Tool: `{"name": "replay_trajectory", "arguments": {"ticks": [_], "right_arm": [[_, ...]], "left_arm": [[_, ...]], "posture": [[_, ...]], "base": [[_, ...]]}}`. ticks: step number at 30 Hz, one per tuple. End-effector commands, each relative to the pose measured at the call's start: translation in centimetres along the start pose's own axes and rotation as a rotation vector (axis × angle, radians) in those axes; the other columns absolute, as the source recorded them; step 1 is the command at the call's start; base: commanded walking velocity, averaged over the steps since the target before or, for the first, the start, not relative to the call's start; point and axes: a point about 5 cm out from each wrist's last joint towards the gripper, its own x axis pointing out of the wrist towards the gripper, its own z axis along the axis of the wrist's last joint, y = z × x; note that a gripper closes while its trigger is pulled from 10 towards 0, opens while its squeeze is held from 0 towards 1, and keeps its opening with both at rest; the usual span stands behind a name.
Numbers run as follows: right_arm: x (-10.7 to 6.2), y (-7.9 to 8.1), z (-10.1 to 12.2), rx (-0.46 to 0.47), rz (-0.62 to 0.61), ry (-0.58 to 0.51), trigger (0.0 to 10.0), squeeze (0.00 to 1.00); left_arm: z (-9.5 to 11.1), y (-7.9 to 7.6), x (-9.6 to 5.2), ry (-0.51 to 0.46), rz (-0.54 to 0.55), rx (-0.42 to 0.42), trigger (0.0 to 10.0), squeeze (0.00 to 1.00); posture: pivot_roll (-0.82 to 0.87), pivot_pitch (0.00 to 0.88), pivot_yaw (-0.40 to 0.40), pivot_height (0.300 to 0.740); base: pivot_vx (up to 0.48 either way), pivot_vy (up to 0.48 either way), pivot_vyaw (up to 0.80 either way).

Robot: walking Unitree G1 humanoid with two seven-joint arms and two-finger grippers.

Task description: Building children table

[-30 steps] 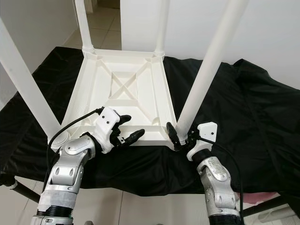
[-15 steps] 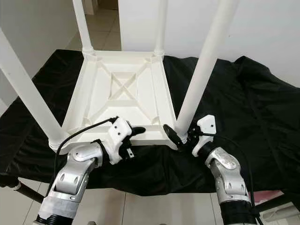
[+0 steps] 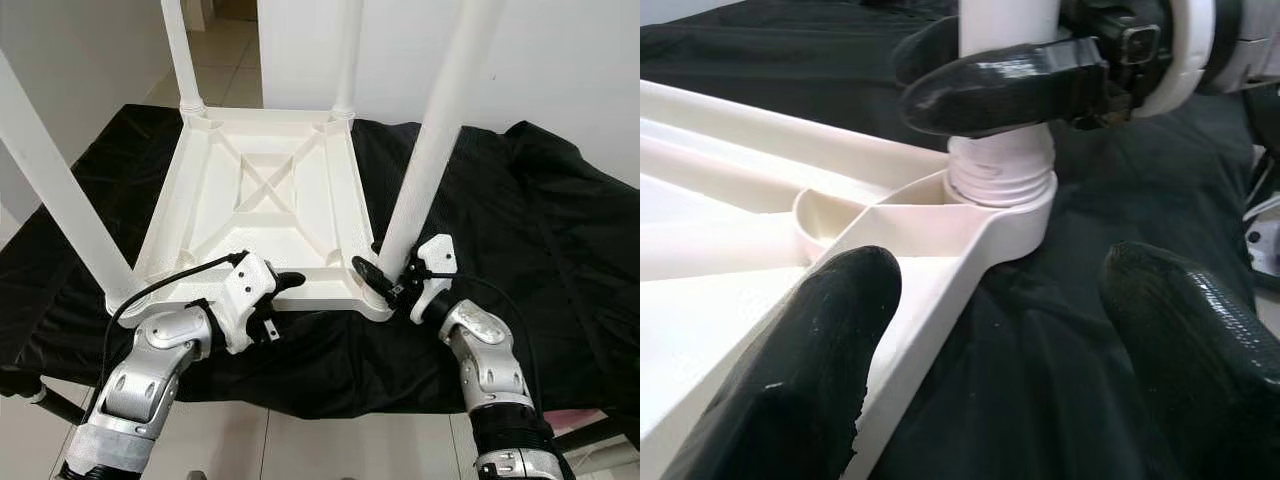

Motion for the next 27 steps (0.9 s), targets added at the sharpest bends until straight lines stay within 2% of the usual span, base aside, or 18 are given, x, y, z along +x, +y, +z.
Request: {"name": "replay_trajectory", "arguments": {"ticks": [1,3,4,5,13,15,19,20,21,23,24,27], "right_arm": [[0.0,0.1,-0.5,0.011,0.017,0.020,0.0,0.00],[-0.1,0.3,-0.6,0.022,0.014,0.024,0.0,0.00],[-0.1,0.4,-0.8,0.031,0.016,0.026,1.7,0.00],[-0.2,0.6,-0.8,0.031,0.011,0.025,10.0,0.00],[-0.4,1.3,0.1,0.057,-0.086,-0.023,10.0,0.00],[-0.4,1.6,0.4,0.059,-0.185,-0.029,10.0,0.00],[-0.4,2.1,0.4,0.051,-0.261,-0.024,10.0,0.00],[-0.3,2.7,0.1,0.072,-0.334,-0.006,10.0,0.00],[-0.3,2.7,0.1,0.072,-0.334,-0.006,10.0,0.00],[-0.1,3.3,-0.3,0.103,-0.437,0.012,10.0,0.00],[-0.1,3.3,-0.3,0.103,-0.437,0.012,10.0,0.00],[0.4,4.6,-0.5,0.094,-0.539,0.022,10.0,0.00]], "left_arm": [[0.0,-0.5,0.0,0.000,-0.047,-0.008,10.0,0.00],[0.0,-0.6,0.1,-0.001,-0.043,-0.012,10.0,0.00],[-0.1,-0.7,0.1,-0.001,-0.040,-0.018,10.0,0.00],[-0.1,-0.8,0.2,0.000,-0.039,-0.021,10.0,0.00],[-0.1,-1.1,0.2,0.002,-0.045,-0.021,10.0,0.00],[-0.1,-1.0,0.2,-0.002,-0.037,-0.024,10.0,0.00],[0.0,-0.9,0.2,-0.003,-0.025,-0.025,10.0,0.00],[0.0,-0.7,0.2,-0.003,-0.019,-0.029,10.0,0.00],[0.0,-0.7,0.2,-0.003,-0.019,-0.029,10.0,0.00],[0.0,-0.6,0.0,-0.002,-0.015,-0.032,10.0,0.00],[0.0,-0.6,0.0,-0.002,-0.015,-0.032,10.0,0.00],[-0.1,-0.7,-0.1,-0.001,-0.009,-0.042,10.0,0.00]], "posture": [[0.01,0.000,-0.039,0.740],[0.01,0.000,-0.039,0.740],[0.01,0.000,-0.039,0.740],[0.01,0.000,-0.037,0.740],[-0.02,0.000,-0.024,0.740],[-0.02,0.000,-0.024,0.740],[-0.02,0.000,-0.023,0.740],[-0.02,0.000,-0.021,0.740],[-0.02,0.000,-0.021,0.740],[-0.02,0.000,-0.022,0.740],[-0.02,0.000,-0.022,0.740],[-0.02,0.000,-0.026,0.740]], "base": [[0.000,0.000,0.00],[0.000,0.000,0.00],[0.000,0.000,0.00],[0.000,0.000,0.00],[0.000,0.000,0.00],[0.000,0.000,0.00],[0.000,0.000,0.00],[0.000,0.000,0.00],[0.000,0.000,0.00],[0.000,0.000,0.00],[0.000,0.000,0.00],[0.000,0.000,0.00]]}}
